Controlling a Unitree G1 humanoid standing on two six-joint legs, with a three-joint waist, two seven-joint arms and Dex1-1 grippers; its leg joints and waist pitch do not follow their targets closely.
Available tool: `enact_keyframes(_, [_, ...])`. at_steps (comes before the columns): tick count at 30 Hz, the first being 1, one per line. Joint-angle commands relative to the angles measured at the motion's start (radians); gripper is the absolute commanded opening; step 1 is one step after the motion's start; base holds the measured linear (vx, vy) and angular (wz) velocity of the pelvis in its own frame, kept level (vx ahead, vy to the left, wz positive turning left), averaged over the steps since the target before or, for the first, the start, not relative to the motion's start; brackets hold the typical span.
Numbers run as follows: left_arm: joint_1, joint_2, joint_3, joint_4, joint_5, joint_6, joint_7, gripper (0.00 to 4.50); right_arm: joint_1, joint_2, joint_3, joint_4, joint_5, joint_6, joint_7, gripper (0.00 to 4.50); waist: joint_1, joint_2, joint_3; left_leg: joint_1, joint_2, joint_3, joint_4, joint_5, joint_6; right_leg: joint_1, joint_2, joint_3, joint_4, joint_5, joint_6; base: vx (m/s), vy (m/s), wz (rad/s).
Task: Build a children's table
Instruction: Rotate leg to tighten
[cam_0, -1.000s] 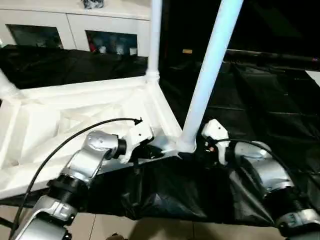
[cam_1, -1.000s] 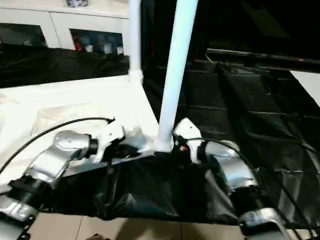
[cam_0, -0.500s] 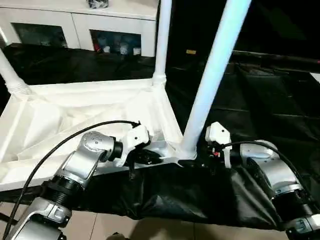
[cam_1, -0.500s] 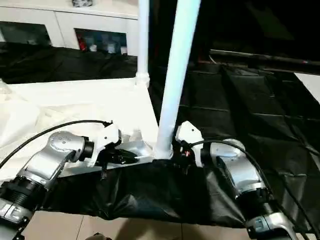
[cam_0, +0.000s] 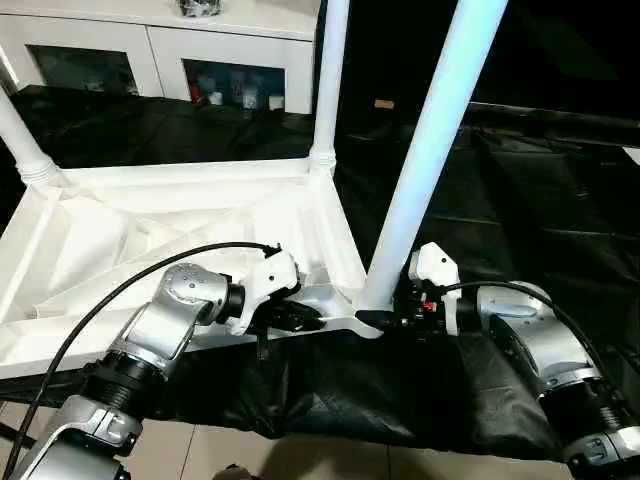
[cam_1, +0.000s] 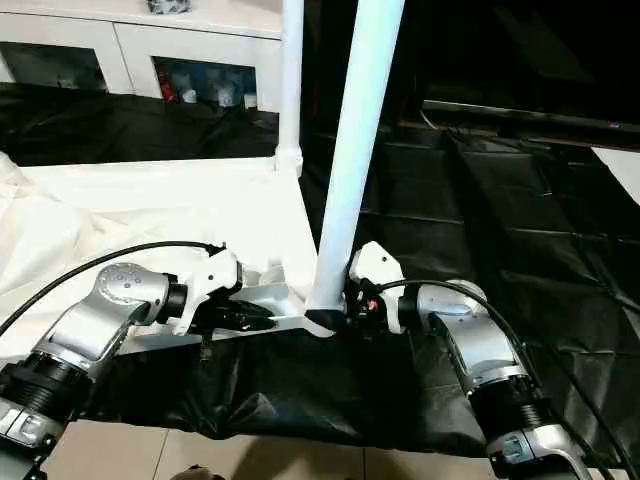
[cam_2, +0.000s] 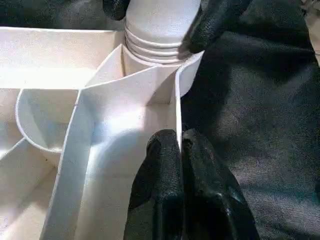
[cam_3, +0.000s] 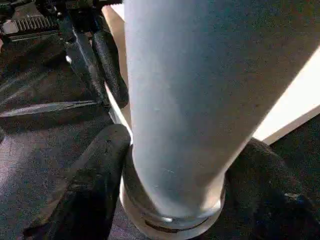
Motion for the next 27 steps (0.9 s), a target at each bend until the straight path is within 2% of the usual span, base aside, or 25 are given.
enact_keyframes(1, [-0.008, -0.011, 0.000, -0.047, -0.025, -0.014, -0.004, 0.00, -0.009, 0.006, 0.009, 0.003, 0.008, 0.013, 0.016, 2.71, -0.004, 0.001, -0.065, 0.016, 0.040, -0.008, -0.069, -0.197, 0.031, 0.050, -0.081, 0.050, -0.076, -0.241, -0.191, 0.000, 0.000, 0.00])
enact_keyframes(5, [-0.006, -0.013, 0.003, -0.046, -0.025, -0.007, 0.005, 0.00, -0.001, 0.011, 0.011, 0.000, 0.010, 0.019, 0.012, 2.61, -0.004, 0.001, -0.065, 0.015, 0.040, -0.008, -0.068, -0.193, 0.030, 0.049, -0.080, 0.050, -0.075, -0.242, -0.188, 0.000, 0.000, 0.00])
enact_keyframes(11, [-0.019, -0.059, 0.021, -0.012, 0.001, 0.023, 0.115, 0.00, 0.014, 0.064, -0.007, 0.022, -0.005, 0.036, -0.105, 2.48, -0.006, 0.001, -0.063, 0.016, 0.039, -0.008, -0.070, -0.207, 0.022, 0.048, -0.081, 0.050, -0.079, -0.267, -0.183, 0.000, 0.000, 0.00])
enact_keyframes(12, [-0.052, -0.128, 0.034, 0.027, 0.033, 0.060, 0.249, 0.00, 0.011, 0.132, -0.025, 0.065, -0.040, 0.040, -0.263, 2.40, -0.008, 0.000, -0.059, 0.021, 0.040, -0.007, -0.072, -0.223, 0.012, 0.040, -0.081, 0.051, -0.084, -0.311, -0.175, 0.000, 0.000, 0.00])
enact_keyframes(13, [-0.067, -0.157, 0.038, 0.047, 0.045, 0.071, 0.298, 0.00, 0.008, 0.158, -0.030, 0.079, -0.047, 0.044, -0.311, 2.28, -0.008, 0.001, -0.058, 0.029, 0.038, -0.007, -0.070, -0.251, -0.005, 0.035, -0.082, 0.050, -0.090, -0.363, -0.168, 0.000, 0.000, 0.00])
enact_keyframes(14, [-0.069, -0.160, 0.038, 0.050, 0.046, 0.072, 0.304, 0.00, 0.007, 0.162, -0.031, 0.080, -0.048, 0.044, -0.317, 2.17, -0.010, -0.001, -0.059, 0.027, 0.037, -0.008, -0.070, -0.256, -0.007, 0.037, -0.083, 0.050, -0.091, -0.378, -0.164, 0.000, 0.000, 0.00])
enact_keyframes(15, [-0.095, -0.219, 0.038, 0.084, 0.064, 0.102, 0.388, 0.00, -0.003, 0.219, -0.037, 0.107, -0.063, 0.044, -0.411, 2.12, -0.008, 0.001, -0.061, 0.026, 0.039, -0.011, -0.072, -0.252, -0.014, 0.039, -0.084, 0.049, -0.091, -0.379, -0.157, 0.000, 0.000, 0.00])
enact_keyframes(17, [-0.110, -0.252, 0.039, 0.102, 0.071, 0.121, 0.434, 0.00, -0.010, 0.253, -0.039, 0.121, -0.073, 0.046, -0.464, 2.10, -0.009, 0.001, -0.058, 0.030, 0.036, -0.010, -0.073, -0.275, -0.018, 0.033, -0.082, 0.050, -0.098, -0.402, -0.145, 0.000, 0.000, 0.00])
enact_keyframes(18, [-0.140, -0.318, 0.032, 0.142, 0.088, 0.143, 0.517, 0.00, -0.046, 0.344, -0.057, 0.169, -0.110, 0.070, -0.652, 2.10, -0.011, 0.002, -0.058, 0.024, 0.035, -0.012, -0.074, -0.269, -0.021, 0.037, -0.084, 0.050, -0.097, -0.407, -0.139, 0.000, 0.000, 0.00])
enact_keyframes(21, [-0.152, -0.335, 0.019, 0.158, 0.108, 0.139, 0.539, 0.00, -0.070, 0.379, -0.058, 0.196, -0.111, 0.071, -0.689, 2.10, -0.014, 0.000, -0.062, 0.021, 0.032, -0.014, -0.075, -0.261, -0.018, 0.042, -0.085, 0.048, -0.098, -0.405, -0.122, 0.000, 0.000, 0.00])
enact_keyframes(22, [-0.157, -0.339, 0.012, 0.164, 0.123, 0.128, 0.545, 0.00, -0.084, 0.392, -0.055, 0.209, -0.113, 0.061, -0.694, 2.10, -0.015, 0.006, -0.062, 0.021, 0.033, -0.014, -0.074, -0.267, -0.013, 0.038, -0.085, 0.050, -0.099, -0.397, -0.120, 0.000, 0.000, 0.00])
enact_keyframes(23, [-0.161, -0.340, 0.007, 0.167, 0.133, 0.118, 0.547, 0.00, -0.092, 0.398, -0.053, 0.217, -0.117, 0.053, -0.698, 2.10, -0.017, 0.004, -0.064, 0.018, 0.032, -0.014, -0.075, -0.263, -0.010, 0.042, -0.084, 0.049, -0.097, -0.381, -0.119, 0.000, 0.000, 0.00])
enact_keyframes(25, [-0.167, -0.335, 0.010, 0.168, 0.137, 0.102, 0.538, 0.00, -0.106, 0.403, -0.065, 0.227, -0.109, 0.026, -0.686, 2.10, -0.018, 0.005, -0.063, 0.017, 0.030, -0.012, -0.073, -0.256, -0.001, 0.042, -0.083, 0.049, -0.098, -0.366, -0.119, 0.000, 0.000, 0.00])
enact_keyframes(27, [-0.166, -0.318, 0.008, 0.163, 0.139, 0.083, 0.515, 0.00, -0.106, 0.399, -0.086, 0.212, -0.073, 0.035, -0.640, 2.55, -0.018, 0.006, -0.064, 0.017, 0.032, -0.012, -0.074, -0.248, 0.007, 0.042, -0.082, 0.050, -0.095, -0.343, -0.127, 0.000, 0.000, 0.00])
